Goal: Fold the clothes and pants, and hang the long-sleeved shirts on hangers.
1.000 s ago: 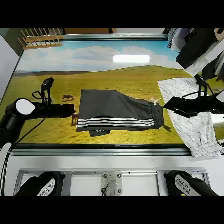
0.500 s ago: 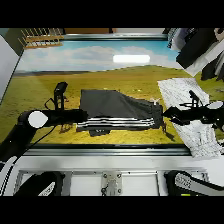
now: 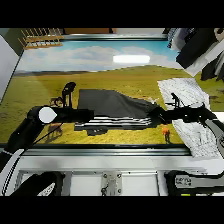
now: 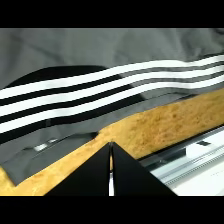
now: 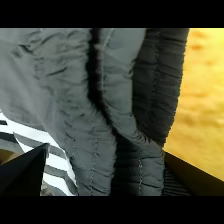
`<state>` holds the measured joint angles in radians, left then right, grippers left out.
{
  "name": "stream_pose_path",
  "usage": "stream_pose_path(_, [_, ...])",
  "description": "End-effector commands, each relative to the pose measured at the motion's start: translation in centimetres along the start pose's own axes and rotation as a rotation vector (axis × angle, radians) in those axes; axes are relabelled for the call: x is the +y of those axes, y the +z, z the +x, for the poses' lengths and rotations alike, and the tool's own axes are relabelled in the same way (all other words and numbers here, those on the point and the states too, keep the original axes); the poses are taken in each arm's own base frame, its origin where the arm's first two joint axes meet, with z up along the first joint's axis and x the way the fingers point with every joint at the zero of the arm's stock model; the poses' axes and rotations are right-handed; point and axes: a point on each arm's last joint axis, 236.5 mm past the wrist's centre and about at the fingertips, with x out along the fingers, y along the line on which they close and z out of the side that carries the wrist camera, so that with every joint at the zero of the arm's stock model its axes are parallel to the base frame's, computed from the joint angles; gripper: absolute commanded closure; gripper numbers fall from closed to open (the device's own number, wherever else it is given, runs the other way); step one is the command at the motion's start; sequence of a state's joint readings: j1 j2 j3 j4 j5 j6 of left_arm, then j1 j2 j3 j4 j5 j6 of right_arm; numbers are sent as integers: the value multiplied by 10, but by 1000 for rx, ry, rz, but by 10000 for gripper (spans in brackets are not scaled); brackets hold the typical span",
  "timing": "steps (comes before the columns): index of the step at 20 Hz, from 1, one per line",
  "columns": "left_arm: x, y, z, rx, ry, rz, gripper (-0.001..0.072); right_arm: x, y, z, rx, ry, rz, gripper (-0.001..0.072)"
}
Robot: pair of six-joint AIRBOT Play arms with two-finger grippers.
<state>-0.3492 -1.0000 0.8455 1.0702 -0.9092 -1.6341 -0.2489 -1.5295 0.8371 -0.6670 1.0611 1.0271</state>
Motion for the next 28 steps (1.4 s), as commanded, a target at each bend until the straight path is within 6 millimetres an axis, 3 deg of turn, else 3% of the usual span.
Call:
stream_pose_path(1, [-9,15,-2,-13,-9,9,702,27,-2,24,3,33,-34,5])
stream_pose_path(2, [-11,18,-3,-16,-11,11,702,34,-2,27,0,47,-34,9])
stream_pose_path(3, [-11,20,-3,-20,-12,11,702,40,-1,29,-8,57,-32,73])
stream_pose_path(5, [-10,18,-3,-15,-10,11,702,53,4,31,-31,99,-74,647])
stream_pose_path(6, [-10,17,-3,-12,-9,11,702,61,9,29,-52,129,-84,694])
stream_pose_path(8, [-10,17,-3,-9,-9,12,702,74,27,16,-94,137,-126,696])
stream_pose_path(10, [-10,17,-3,-9,-9,12,702,92,67,-17,-190,109,-158,696])
stream_pose_path(12, [-10,17,-3,-10,-8,12,702,107,118,-70,-319,63,-150,696])
stream_pose_path(15, [-10,17,-3,-10,-8,13,703,107,188,-167,-566,-37,-90,696])
stream_pose_path(18, [-8,17,-3,-10,-2,17,702,97,228,-261,-811,-55,-11,696])
stream_pose_path(21, [-8,18,-3,-16,-2,17,702,68,229,-328,-961,-72,106,697])
stream_pose_path(24, [-8,20,-3,-23,-3,17,702,35,203,-374,-1030,-204,206,698])
stream_pose_path(26, [-8,20,-3,-23,-3,17,702,20,174,-388,-1030,-312,269,698])
stream_pose_path(28, [-8,20,-3,-22,-3,17,702,3,136,-388,-986,-428,340,698])
